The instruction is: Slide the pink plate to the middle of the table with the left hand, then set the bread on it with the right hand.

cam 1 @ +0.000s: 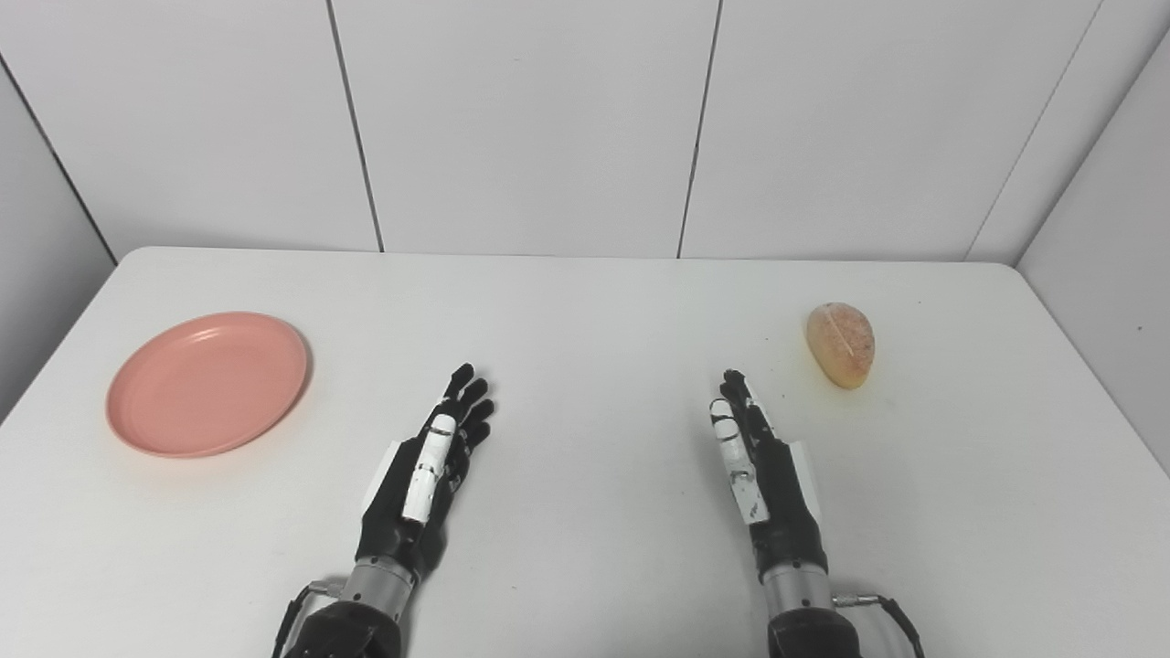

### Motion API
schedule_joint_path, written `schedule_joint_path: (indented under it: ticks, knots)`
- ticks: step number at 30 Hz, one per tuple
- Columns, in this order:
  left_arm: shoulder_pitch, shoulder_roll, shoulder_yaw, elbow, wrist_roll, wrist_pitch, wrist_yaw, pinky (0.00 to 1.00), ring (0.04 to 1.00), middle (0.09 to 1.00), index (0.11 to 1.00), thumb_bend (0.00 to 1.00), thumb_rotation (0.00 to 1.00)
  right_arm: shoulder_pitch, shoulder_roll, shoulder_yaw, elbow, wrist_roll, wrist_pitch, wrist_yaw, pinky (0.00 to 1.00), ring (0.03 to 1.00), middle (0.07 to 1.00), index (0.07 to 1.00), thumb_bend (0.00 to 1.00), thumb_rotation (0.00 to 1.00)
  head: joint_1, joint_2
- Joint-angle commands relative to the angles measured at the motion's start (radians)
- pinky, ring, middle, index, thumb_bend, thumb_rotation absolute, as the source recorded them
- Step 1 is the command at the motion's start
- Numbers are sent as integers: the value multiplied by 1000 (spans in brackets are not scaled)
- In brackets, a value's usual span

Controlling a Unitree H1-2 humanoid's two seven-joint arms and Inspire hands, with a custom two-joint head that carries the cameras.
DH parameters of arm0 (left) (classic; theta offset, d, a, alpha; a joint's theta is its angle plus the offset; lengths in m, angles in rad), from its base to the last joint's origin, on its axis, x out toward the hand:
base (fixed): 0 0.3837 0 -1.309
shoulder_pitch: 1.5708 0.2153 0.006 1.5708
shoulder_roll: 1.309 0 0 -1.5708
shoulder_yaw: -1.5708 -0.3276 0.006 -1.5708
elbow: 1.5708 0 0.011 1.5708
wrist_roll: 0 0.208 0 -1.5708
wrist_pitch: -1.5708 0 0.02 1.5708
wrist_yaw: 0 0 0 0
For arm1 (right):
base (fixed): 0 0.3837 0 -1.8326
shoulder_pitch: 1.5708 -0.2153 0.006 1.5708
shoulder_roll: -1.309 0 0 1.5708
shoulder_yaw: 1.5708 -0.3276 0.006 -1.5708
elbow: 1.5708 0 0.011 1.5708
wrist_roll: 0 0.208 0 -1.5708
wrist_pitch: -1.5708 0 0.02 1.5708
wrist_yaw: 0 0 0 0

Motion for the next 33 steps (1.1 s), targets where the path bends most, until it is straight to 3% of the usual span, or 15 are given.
schedule_joint_path:
  ticks: [1,29,33]
  knots:
    - [-15,-1,-2,-1,0,-16,-5,984,960,970,956,429,1000,-14,-1,6,-14,5,-27,10,868,929,932,926,321,1000,1,0]
    - [-13,-7,-2,-6,2,-8,-1,989,967,980,963,420,1000,-12,-10,10,-24,9,-14,11,877,927,930,926,298,1000,22,-2]
    - [-8,-14,-5,-7,5,-5,3,981,963,976,958,429,1000,-6,-21,14,-20,-4,-25,9,878,923,926,925,304,1000,57,-17]
